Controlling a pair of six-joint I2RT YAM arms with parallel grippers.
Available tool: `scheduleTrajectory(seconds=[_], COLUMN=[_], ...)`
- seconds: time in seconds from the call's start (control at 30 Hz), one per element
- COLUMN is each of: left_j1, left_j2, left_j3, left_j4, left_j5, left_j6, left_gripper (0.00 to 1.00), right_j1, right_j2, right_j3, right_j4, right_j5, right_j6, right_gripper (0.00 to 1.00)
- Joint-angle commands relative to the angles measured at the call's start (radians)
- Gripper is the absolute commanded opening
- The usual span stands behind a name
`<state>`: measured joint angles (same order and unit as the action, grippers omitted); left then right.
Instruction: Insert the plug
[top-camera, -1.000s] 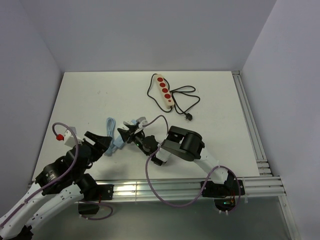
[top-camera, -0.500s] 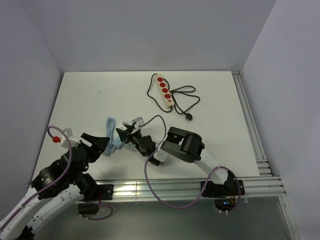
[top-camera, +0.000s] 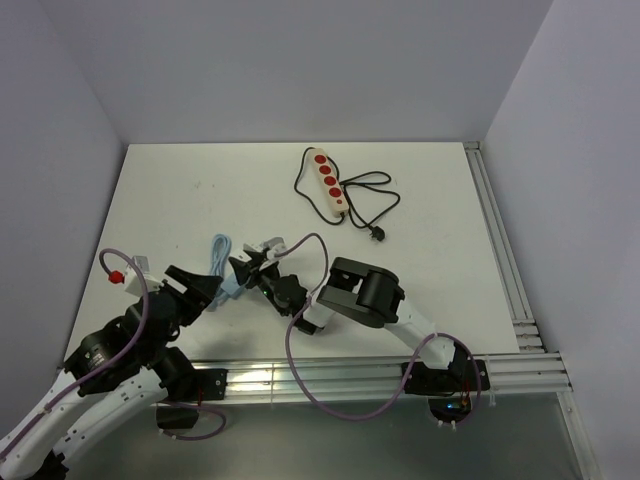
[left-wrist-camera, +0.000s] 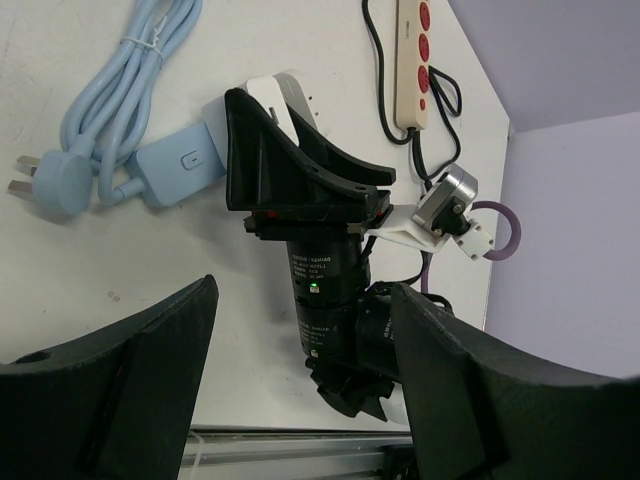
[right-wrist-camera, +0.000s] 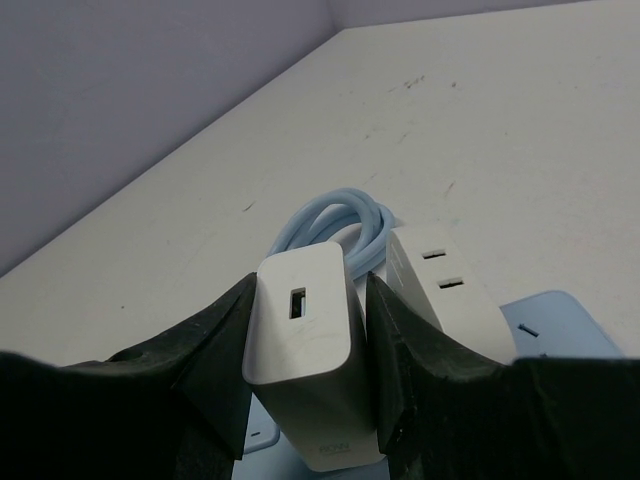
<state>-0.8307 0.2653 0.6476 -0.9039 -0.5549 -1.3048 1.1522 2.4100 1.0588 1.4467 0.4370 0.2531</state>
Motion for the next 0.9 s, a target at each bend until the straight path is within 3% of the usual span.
scheduleTrajectory(seconds=[0.0, 0.2, 0.3, 0.47, 0.6, 0.87], left_j1=[0.002, 0.002, 0.002, 0.002, 0.002, 0.002], left_j2=[-0.006, 0.023, 0.035, 0.016, -0.017, -0.046], left_j3=[0.032, 0.040, 0.046, 0.046, 0.035, 0.052], left_j4=[-0.003, 0.016, 0.026, 0.026, 0.025, 0.000], left_j5=[-0.007, 0.016, 0.023, 0.024, 0.030, 0.013], left_j6=[-0.016, -0.008, 0.006, 0.001, -0.007, 0.012], left_gripper=[0.75, 0.75, 0.77, 0.77, 0.77, 0.79], right_j1=[0.132, 0.110, 0.104, 0.119, 0.121, 0.121], right_j2=[0.279, 0.172, 0.086, -0.003, -0.067, -0.175], right_j3=[-0.169, -0.223, -0.260, -0.183, -0.137, -0.030], right_j4=[-0.838, -0.848, -0.816, -0.966, -1.045, -1.175], right_j5=[-0.176, -0.051, -0.027, 0.051, 0.083, 0.092], right_j6=[0.152, 0.207, 0.198, 0.130, 0.114, 0.066], right_gripper=[0.00, 0.00, 0.14, 0.23, 0.39, 0.55])
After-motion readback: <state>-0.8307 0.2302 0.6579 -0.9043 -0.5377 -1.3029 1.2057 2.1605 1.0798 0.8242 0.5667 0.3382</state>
